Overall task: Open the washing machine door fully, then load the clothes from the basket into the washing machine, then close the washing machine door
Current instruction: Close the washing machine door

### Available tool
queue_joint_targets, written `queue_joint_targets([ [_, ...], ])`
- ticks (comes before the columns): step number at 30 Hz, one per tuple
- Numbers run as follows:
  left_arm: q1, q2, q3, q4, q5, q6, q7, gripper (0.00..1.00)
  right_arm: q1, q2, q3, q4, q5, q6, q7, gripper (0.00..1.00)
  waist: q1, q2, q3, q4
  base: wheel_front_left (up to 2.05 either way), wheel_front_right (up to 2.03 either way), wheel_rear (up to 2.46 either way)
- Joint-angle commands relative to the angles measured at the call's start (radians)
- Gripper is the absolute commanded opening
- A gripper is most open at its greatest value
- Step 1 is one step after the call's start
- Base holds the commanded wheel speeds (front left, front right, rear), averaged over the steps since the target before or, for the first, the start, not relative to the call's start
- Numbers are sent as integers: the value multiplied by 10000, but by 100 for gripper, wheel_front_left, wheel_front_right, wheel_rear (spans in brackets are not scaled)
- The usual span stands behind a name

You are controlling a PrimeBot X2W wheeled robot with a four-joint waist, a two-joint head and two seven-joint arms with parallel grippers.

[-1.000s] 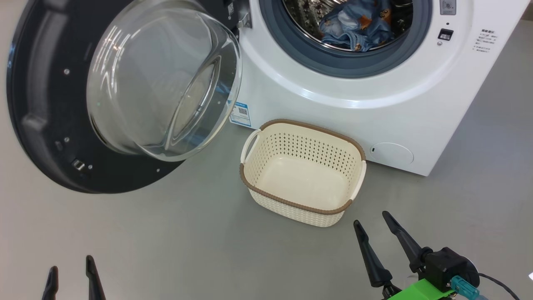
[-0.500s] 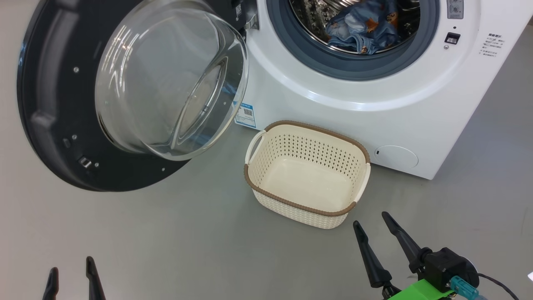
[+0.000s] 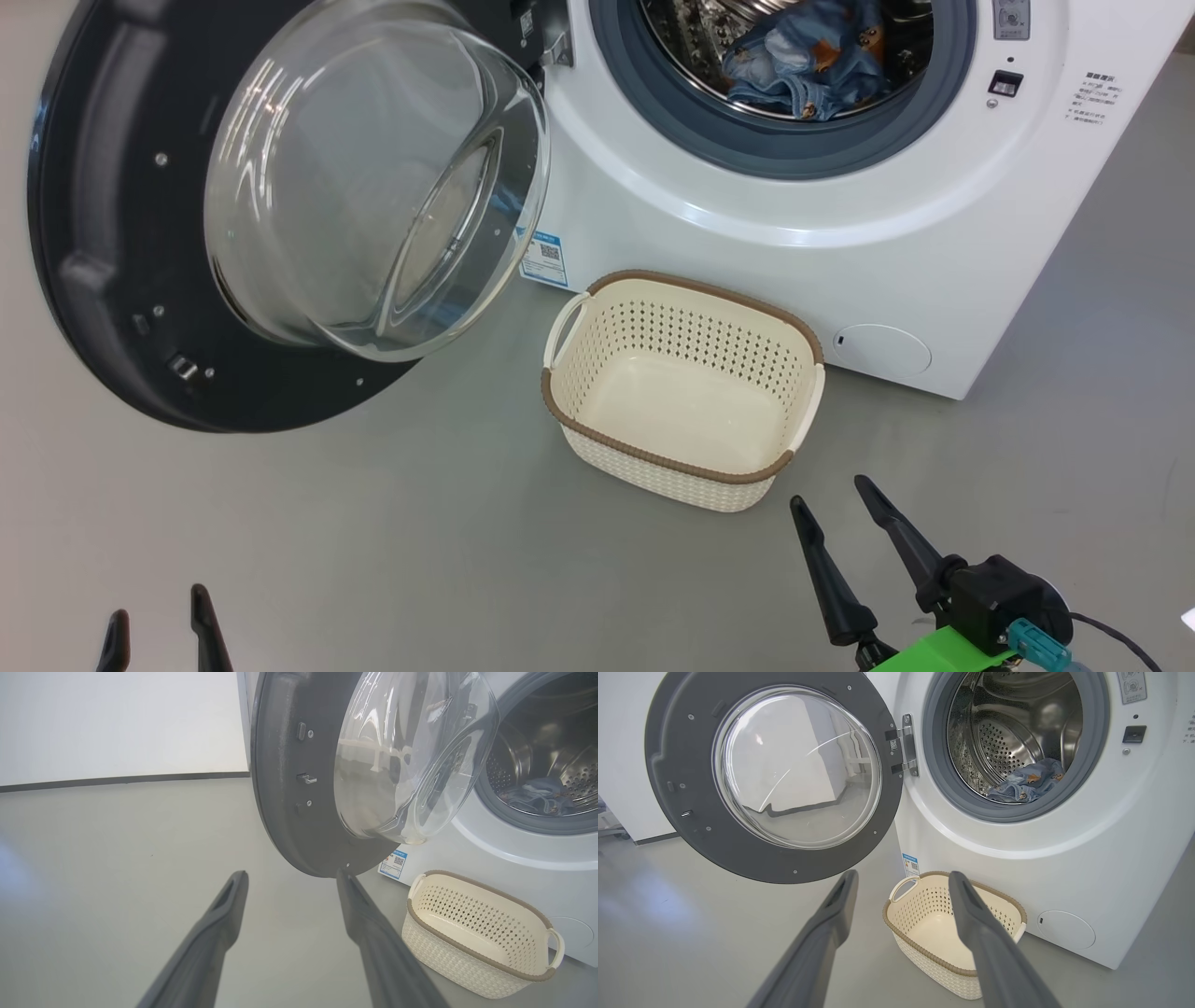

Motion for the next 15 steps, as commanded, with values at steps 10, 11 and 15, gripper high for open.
queue_joint_targets([
  [10, -174, 81, 417, -143, 96, -124, -107, 100, -215, -12, 354, -184, 54, 14, -48, 100, 0, 0, -44, -18, 0, 0, 0],
  [11, -182, 79, 423, -157, 103, -145, -107, 100, -218, -11, 361, -180, 59, 14, -48, 100, 0, 0, -49, -24, 0, 0, 0],
  [15, -289, 17, 712, -401, -669, -266, -107, 0, -218, -8, 377, -166, 80, 14, -48, 100, 0, 0, -67, -61, 0, 0, 0],
])
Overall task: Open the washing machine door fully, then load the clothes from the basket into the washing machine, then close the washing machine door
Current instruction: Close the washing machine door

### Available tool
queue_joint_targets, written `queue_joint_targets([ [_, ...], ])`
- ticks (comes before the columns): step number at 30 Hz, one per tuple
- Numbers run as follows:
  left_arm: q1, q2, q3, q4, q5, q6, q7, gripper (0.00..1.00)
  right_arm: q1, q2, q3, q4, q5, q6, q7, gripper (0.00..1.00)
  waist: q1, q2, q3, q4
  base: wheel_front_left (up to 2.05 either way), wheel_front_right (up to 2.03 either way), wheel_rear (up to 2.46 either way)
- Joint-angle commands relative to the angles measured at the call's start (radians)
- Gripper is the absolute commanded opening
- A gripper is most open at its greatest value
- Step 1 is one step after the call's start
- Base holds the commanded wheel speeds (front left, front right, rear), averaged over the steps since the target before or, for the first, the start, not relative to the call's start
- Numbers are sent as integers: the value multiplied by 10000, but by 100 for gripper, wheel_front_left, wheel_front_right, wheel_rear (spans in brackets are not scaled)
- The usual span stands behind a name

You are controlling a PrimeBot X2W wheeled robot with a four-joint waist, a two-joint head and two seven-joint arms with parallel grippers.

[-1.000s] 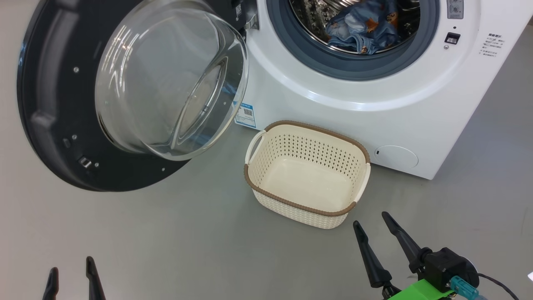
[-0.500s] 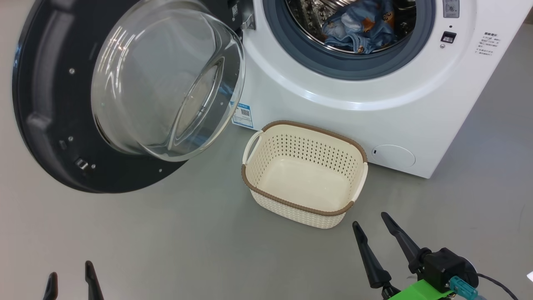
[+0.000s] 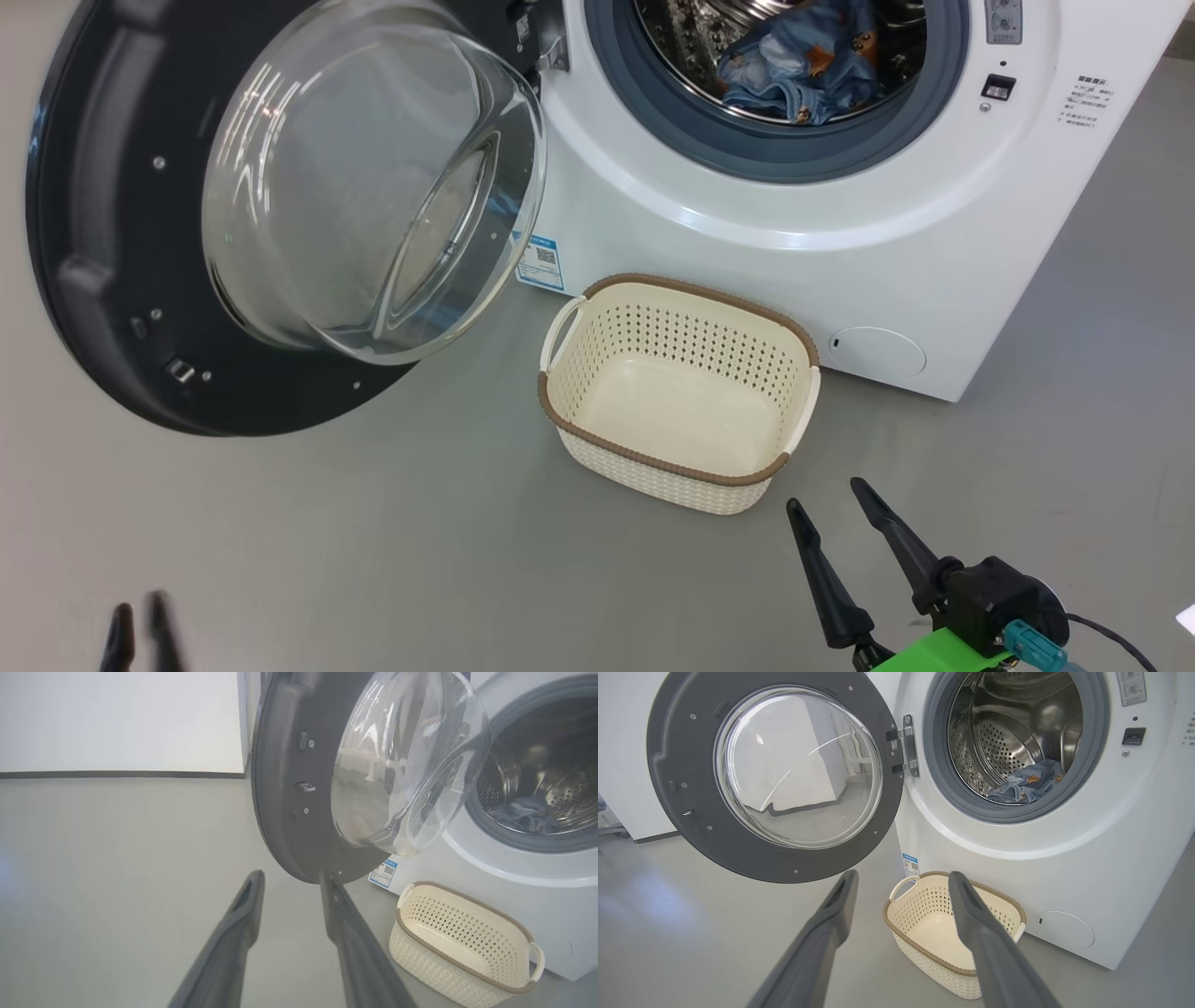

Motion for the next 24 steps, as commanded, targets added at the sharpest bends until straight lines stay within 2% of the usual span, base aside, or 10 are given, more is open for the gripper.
queue_joint_targets([
  [1, -317, 95, 588, -277, -602, -25, -107, 0, -215, 12, 315, -209, 69, 14, -48, 100, 0, 0, 2, -26, 0, 0, 0],
  [4, -565, 69, 1197, -331, -2199, -215, -107, 0, -191, 13, 315, -238, 62, 14, -48, 100, 0, 0, 32, -65, 0, 0, 0],
  [7, -913, 67, 1837, -156, -3014, -571, -107, 0, -166, -12, 308, -266, 45, 14, -45, 100, 0, 0, 82, -116, 0, 0, 0],
  [9, -1318, 277, 2308, 16, -3584, -836, -106, 0, -174, -44, 299, -298, 35, 14, -24, 100, 0, 0, 134, -160, 0, 0, 0],
  [11, -1899, 575, 2841, 183, -4307, -952, 54, 0, -179, -81, 283, -338, 19, 14, 5, 100, 0, 0, 173, -195, 0, 0, 0],
  [12, -1899, 575, 2841, 183, -4307, -952, 54, 0, -179, -81, 283, -338, 19, 14, 5, 100, 0, 0, 173, -195, 0, 0, 0],
  [20, -4780, 2471, 4214, 1901, -6862, -1318, 1622, 0, -271, -274, 307, -603, -18, 14, 211, 100, 0, 0, 491, -438, 0, 0, 0],
  [24, -6244, 3132, 4627, 3141, -8085, -1352, 2476, 0, -384, -388, 317, -775, -38, 14, 325, 100, 0, 0, 736, -599, 0, 0, 0],
])
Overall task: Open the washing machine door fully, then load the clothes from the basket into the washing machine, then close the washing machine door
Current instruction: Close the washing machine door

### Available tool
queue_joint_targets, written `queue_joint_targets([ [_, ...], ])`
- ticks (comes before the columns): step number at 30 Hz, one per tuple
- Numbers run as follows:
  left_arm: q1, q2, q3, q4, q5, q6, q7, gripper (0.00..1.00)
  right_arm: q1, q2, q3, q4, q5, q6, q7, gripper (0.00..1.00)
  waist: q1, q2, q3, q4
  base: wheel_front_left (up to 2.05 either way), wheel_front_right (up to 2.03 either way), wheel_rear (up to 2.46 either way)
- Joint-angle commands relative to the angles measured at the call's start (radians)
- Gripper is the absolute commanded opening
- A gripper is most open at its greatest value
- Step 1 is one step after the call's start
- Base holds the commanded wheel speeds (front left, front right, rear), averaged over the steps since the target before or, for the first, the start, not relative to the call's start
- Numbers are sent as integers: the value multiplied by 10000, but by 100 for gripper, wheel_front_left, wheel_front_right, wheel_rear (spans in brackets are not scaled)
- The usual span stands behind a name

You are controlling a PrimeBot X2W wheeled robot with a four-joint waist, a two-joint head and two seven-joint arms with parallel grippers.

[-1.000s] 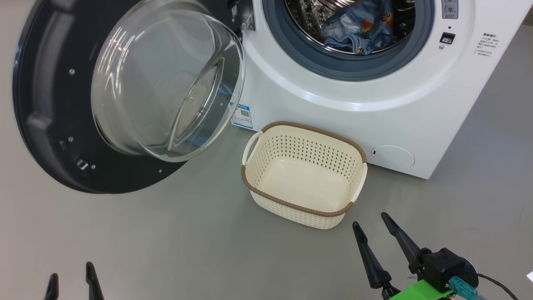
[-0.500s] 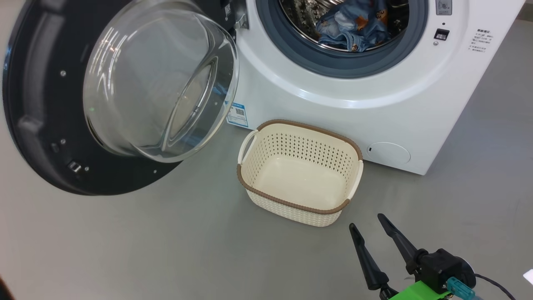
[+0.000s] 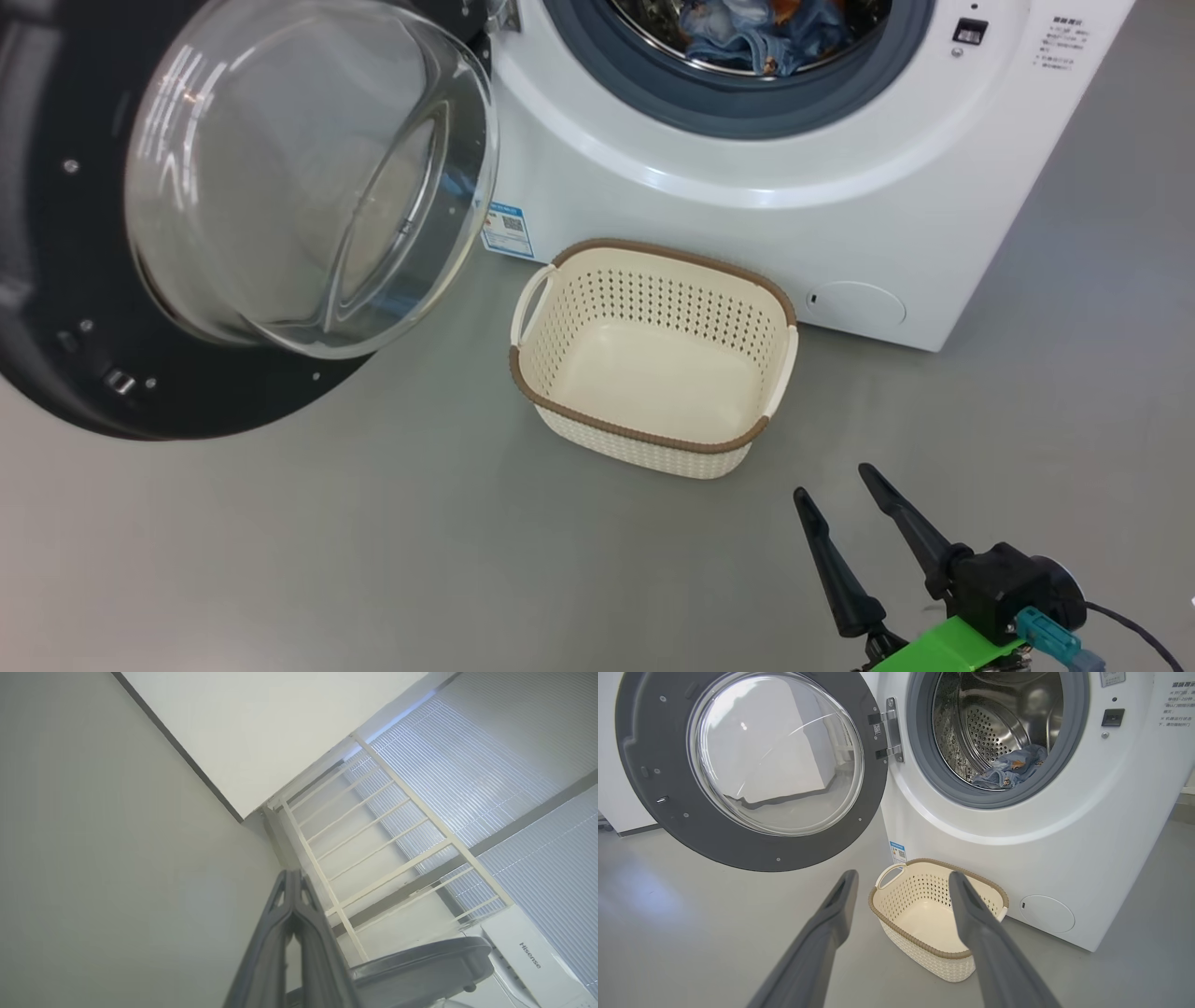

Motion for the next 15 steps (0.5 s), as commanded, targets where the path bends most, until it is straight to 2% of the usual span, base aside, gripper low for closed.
queue_joint_targets([
  [1, -391, 699, 306, -65, -131, -56, 154, 0, -375, -23, 221, -304, -37, 14, -10, 100, 0, -1, 166, -126, 0, 0, 0],
  [3, -991, 990, 559, 672, -646, 11, 485, 0, -400, -86, 245, -395, -53, 14, 48, 100, 0, -1, 298, -213, 0, 0, 0],
  [7, -1748, 1495, 836, 1929, -1455, -128, 1306, 0, -465, -227, 287, -587, -92, 14, 197, 100, 0, -1, 574, -461, 0, 0, 0],
  [15, -2469, 2262, 1026, 3462, -2093, -410, 2231, 0, -625, -518, 303, -1019, -176, 14, 533, 100, 0, -1, 1090, -876, 0, 0, 0],
])
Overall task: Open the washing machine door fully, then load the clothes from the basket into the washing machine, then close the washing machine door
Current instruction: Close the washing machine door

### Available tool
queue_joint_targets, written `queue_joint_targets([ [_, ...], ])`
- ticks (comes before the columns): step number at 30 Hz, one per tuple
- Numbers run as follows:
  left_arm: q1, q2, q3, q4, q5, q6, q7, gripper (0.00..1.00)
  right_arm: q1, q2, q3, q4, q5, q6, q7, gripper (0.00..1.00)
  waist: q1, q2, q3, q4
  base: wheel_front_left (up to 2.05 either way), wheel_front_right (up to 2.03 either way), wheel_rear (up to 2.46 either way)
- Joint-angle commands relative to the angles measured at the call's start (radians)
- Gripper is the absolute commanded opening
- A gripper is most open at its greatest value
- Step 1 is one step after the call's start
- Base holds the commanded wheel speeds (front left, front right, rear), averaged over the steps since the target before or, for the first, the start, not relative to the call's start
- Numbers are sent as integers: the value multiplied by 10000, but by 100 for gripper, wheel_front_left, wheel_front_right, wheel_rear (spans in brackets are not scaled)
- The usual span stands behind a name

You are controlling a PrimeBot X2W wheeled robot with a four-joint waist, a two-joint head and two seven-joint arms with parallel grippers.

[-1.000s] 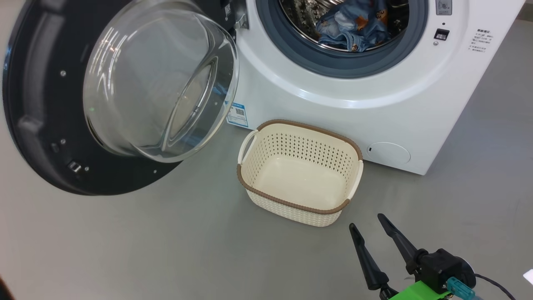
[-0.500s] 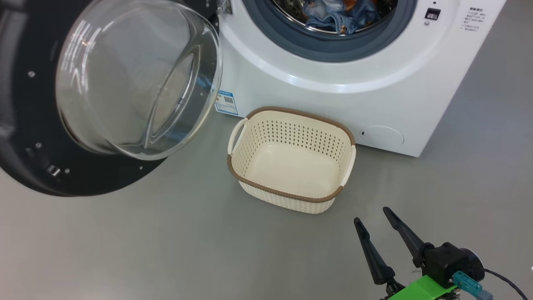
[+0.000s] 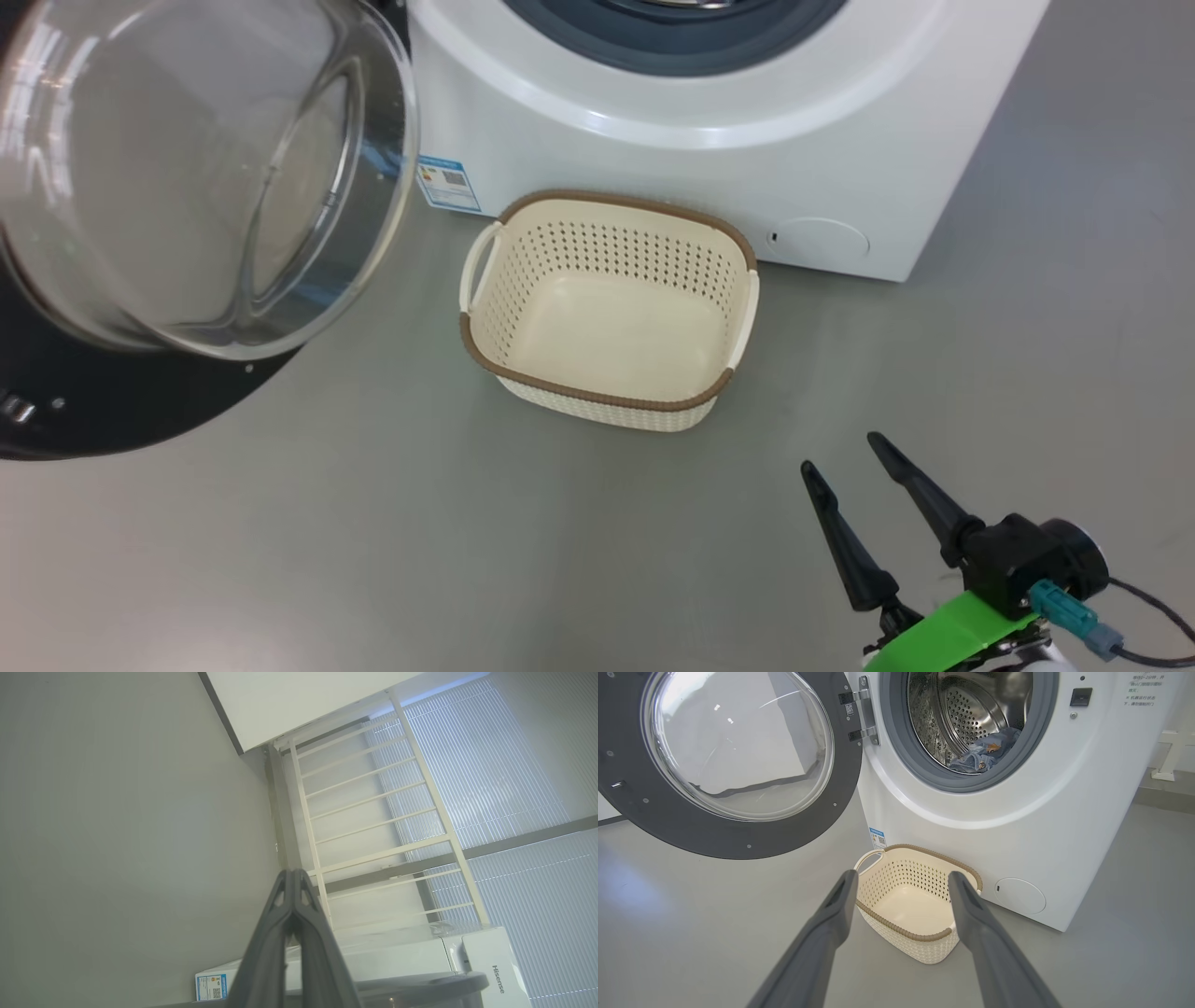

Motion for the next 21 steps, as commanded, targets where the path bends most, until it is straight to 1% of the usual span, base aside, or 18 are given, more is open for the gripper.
queue_joint_targets([
  [1, -268, 818, 170, -14, -136, -155, 266, 0, -414, -121, 266, -380, -77, 14, 49, 100, 0, 0, 280, -253, 0, 0, 0],
  [6, -403, 957, 218, 521, -444, -373, 792, 0, -478, -219, 251, -598, -77, 14, 202, 100, 0, 0, 534, -361, 0, 0, 0],
  [12, -399, 952, 264, 891, -778, -636, 1344, 0, -463, -301, 205, -790, -112, 14, 339, 100, 0, 0, 745, -355, 0, 0, 0],
  [15, -402, 918, 249, 903, -971, -741, 1722, 0, -475, -358, 227, -867, -122, 14, 412, 100, 0, 0, 834, -338, 0, 0, 0],
  [21, -420, 802, 199, 703, -1223, -837, 2150, 0, -496, -446, 273, -972, -129, 14, 539, 100, 0, 0, 974, -302, 0, 0, 0],
])
